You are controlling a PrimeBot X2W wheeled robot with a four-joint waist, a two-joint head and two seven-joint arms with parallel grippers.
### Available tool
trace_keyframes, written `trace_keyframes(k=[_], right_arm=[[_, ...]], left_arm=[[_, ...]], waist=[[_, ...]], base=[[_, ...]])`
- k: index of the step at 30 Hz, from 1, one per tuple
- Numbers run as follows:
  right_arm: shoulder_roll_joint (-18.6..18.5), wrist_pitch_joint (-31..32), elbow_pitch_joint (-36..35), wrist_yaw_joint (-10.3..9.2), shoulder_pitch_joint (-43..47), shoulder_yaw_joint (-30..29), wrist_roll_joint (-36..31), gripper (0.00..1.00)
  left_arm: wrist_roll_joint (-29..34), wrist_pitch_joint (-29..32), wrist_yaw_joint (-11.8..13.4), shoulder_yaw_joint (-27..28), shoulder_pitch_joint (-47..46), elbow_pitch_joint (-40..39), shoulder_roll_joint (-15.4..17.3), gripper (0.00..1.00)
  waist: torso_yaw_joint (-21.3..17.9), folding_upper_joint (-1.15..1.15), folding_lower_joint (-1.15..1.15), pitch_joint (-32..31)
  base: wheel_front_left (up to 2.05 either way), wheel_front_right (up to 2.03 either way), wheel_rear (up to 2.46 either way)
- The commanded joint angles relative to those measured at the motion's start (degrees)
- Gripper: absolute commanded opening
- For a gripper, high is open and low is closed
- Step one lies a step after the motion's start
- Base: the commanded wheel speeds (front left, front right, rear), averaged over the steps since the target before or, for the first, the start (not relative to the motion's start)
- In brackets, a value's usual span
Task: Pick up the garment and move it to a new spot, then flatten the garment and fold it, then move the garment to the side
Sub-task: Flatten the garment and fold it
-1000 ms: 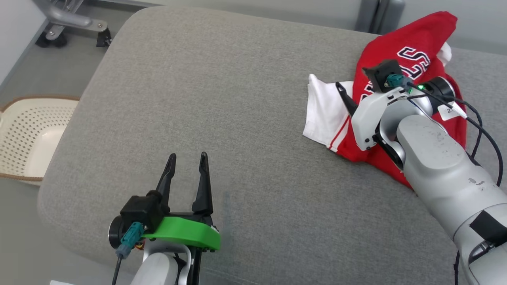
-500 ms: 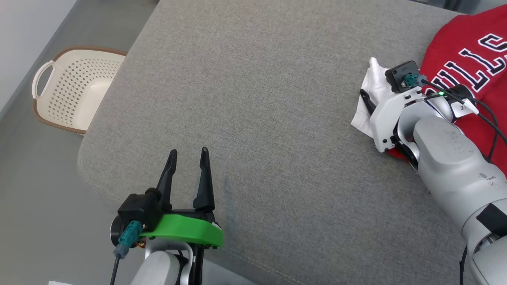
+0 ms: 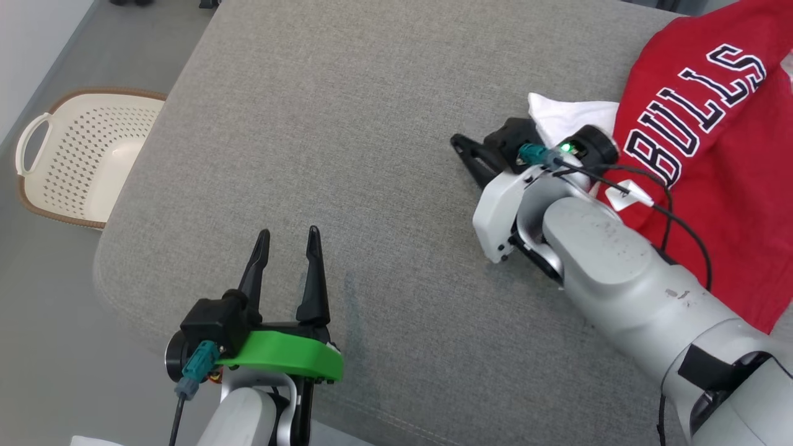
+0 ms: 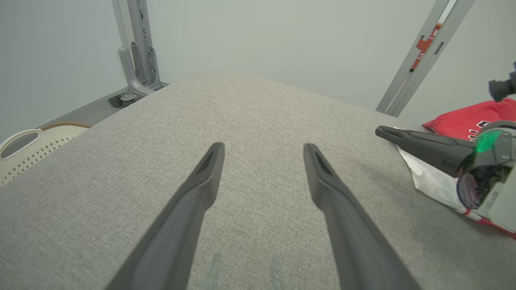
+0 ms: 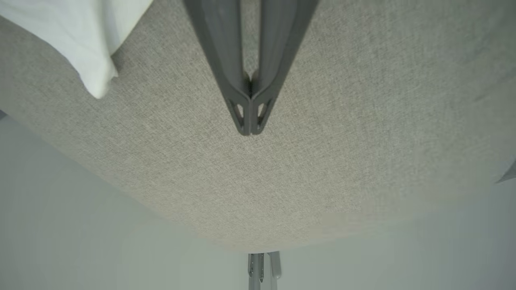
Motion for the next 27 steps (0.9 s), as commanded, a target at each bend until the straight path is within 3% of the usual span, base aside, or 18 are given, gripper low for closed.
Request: trace_keyframes(k=[1,6,7,8,9,10,21,26,27], right_arm=[[-0.9,0.2,-1.6,-0.06,0.7,1.6,1.2,0.0],[-4.5,1.3,-4.2,-0.06,0.4,4.1,4.4,0.0],[-5.1,1.5,-3.6,-0.06,0.2,3.7,4.7,0.06],[-5.8,1.6,-2.7,-0.06,-0.3,3.0,4.6,0.4],[-6.2,1.7,-1.8,-0.06,-0.7,2.5,4.3,0.95],[-6.5,2.0,-0.5,-0.06,-1.0,1.8,4.0,1.0],[-5.6,4.0,13.2,-0.06,-4.7,-3.9,0.2,1.0],[-5.5,8.2,16.1,-0.06,-6.0,-5.6,-2.0,1.0],[-5.5,9.0,16.4,-0.06,-6.1,-5.8,-2.4,0.78]], left_arm=[[0.3,0.0,-0.3,0.3,-0.4,0.0,0.1,1.0],[0.7,0.0,-0.5,0.9,-0.1,0.0,0.1,1.0],[0.7,0.0,-0.6,1.0,-0.1,0.0,0.1,1.0],[0.7,0.0,-0.7,0.9,-0.1,0.1,0.1,1.0],[0.7,0.0,-0.7,0.9,-0.2,0.0,0.1,1.0],[0.7,0.0,-0.8,0.7,-0.3,0.1,0.1,1.0],[-1.0,0.0,-0.1,-0.6,-0.9,-0.2,0.1,1.0],[-1.5,0.0,0.1,-0.9,-0.6,-0.3,0.1,1.0],[-1.6,0.0,0.2,-0.9,-0.5,-0.3,0.1,1.0]], waist=[[-0.6,0.0,0.0,-0.4],[-1.2,0.0,0.0,-0.2],[-1.2,0.0,0.0,-0.2],[-1.2,0.0,0.0,-0.1],[-1.1,0.0,0.0,-0.1],[-1.0,0.0,0.0,0.0],[1.8,0.0,0.0,0.9],[2.9,0.0,0.0,0.8],[3.0,0.0,0.0,0.8]], base=[[0.0,0.0,0.0],[0.0,0.0,0.0],[0.0,0.0,0.0],[0.0,0.0,0.0],[0.0,0.0,0.0],[0.0,0.0,0.0],[0.0,0.0,0.0],[0.0,0.0,0.0],[0.0,0.0,0.0]])
